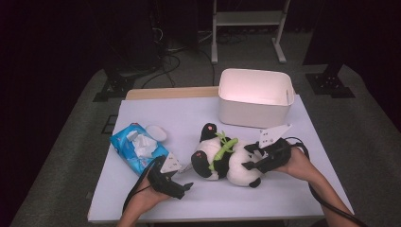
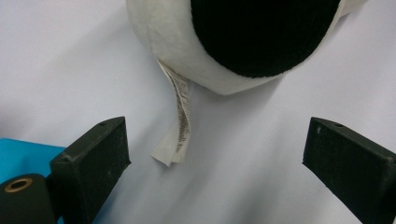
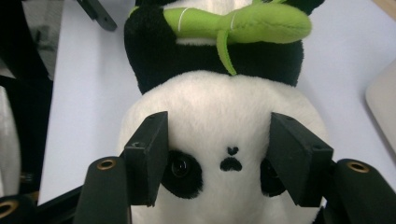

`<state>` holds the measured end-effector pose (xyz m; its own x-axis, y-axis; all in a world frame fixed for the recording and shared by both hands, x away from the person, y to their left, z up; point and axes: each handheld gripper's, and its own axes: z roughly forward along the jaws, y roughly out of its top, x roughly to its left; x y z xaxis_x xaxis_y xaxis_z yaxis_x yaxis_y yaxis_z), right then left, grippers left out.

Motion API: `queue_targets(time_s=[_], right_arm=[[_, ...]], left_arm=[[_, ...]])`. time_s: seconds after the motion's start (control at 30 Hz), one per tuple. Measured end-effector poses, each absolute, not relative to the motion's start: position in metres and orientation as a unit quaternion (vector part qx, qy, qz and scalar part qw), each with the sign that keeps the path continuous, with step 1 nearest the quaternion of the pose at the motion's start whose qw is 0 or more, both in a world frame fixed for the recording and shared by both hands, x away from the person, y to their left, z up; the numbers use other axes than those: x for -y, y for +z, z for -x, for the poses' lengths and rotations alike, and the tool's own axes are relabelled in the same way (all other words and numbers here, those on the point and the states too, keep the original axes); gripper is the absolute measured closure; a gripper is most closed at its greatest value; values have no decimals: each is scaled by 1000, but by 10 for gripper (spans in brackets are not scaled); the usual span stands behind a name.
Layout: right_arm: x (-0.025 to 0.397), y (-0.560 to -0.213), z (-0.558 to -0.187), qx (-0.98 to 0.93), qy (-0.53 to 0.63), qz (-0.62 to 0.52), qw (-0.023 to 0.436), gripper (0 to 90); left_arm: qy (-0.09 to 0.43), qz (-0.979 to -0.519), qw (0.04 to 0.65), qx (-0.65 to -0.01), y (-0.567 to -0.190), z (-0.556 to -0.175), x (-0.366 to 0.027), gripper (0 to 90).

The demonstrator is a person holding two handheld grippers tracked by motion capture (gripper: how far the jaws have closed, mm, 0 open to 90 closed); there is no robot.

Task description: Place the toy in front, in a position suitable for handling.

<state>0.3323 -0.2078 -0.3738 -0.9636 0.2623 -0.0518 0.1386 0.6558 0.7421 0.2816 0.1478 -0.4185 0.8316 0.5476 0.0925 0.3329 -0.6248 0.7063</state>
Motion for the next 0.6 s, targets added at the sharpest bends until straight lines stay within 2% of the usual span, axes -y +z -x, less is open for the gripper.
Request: queue_targets(time_s=[0.2,0.3,0.47,0.6], right_arm=[[207,-376,-327,-906,400,-104,90,369],[206,-377,-326,-905,401,-105,94,354],[208,-379,-326,-902,408,-108,93,346],[209,-381,-326,-899,414,-108,92,343]], left_arm=[[149,-898,348,-226,-400,-284,-154,82],[151,-901,347,-211,-386,-286,-164,124],[150,-909,334,-200,-371,-291,-183,138],[158,-910,325,-202,-357,-294,-200,216]])
